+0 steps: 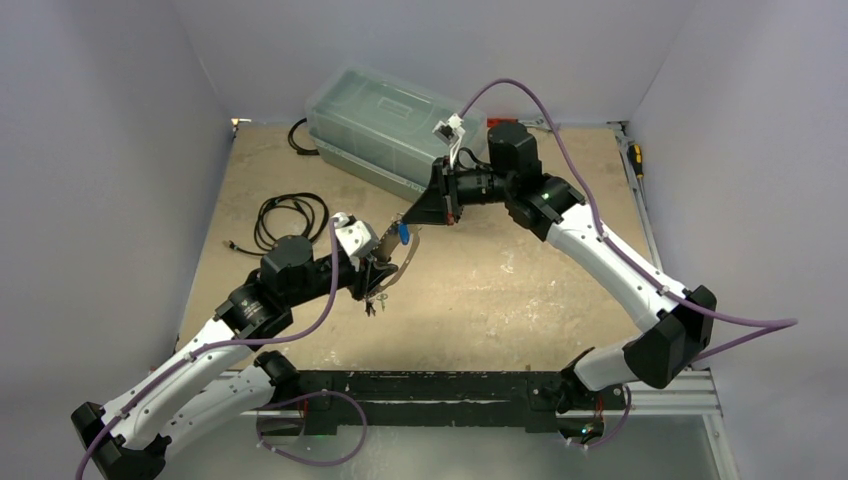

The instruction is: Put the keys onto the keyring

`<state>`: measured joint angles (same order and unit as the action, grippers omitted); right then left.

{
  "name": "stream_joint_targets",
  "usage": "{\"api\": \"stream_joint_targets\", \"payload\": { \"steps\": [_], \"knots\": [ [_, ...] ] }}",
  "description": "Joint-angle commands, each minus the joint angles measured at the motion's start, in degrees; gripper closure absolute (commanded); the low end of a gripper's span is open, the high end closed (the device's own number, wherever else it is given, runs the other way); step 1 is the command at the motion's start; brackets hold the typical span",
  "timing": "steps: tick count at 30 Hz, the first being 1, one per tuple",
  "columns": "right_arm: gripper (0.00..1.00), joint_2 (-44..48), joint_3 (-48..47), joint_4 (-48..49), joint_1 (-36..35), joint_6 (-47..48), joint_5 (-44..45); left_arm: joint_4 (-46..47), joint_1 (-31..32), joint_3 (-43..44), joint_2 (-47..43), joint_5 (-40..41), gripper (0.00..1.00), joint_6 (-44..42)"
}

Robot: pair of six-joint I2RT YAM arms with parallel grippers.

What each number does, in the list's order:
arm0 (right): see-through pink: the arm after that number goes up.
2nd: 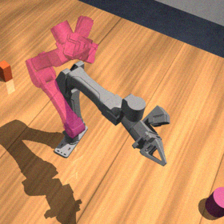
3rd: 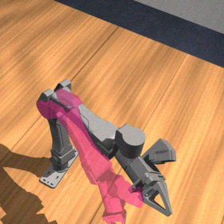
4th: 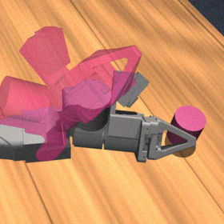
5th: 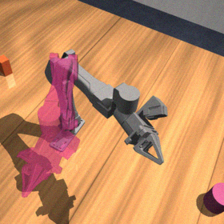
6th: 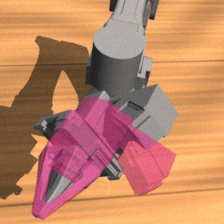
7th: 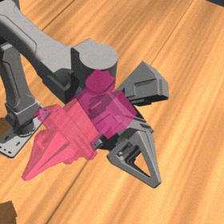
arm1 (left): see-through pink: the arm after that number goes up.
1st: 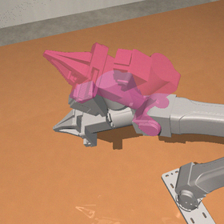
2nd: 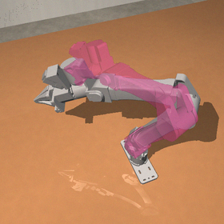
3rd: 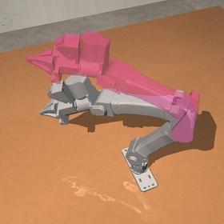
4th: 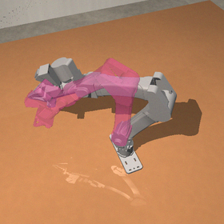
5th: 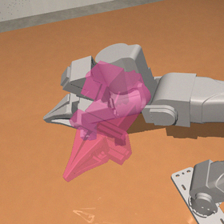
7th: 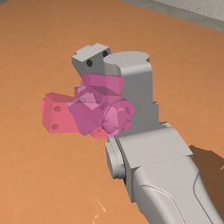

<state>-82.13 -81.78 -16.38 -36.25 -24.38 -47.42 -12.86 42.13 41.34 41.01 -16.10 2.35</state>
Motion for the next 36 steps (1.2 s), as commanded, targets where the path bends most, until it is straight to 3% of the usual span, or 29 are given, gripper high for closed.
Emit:
{"api": "stream_joint_targets", "payload": {
  "steps": [1, 36],
  "knots": [
    [1.00, 1.09, -2.84, 0.22, -0.58, 1.00, 0.55, 4.33, 0.32, 0.32, -0.58, -0.60, 1.00, -0.11],
    [1.00, 0.50, -6.67, -5.30, -1.98, 3.20, 5.76, 3.96, 0.25, 0.55, -0.47, 0.11, 1.00, -0.12]
  ]
}}
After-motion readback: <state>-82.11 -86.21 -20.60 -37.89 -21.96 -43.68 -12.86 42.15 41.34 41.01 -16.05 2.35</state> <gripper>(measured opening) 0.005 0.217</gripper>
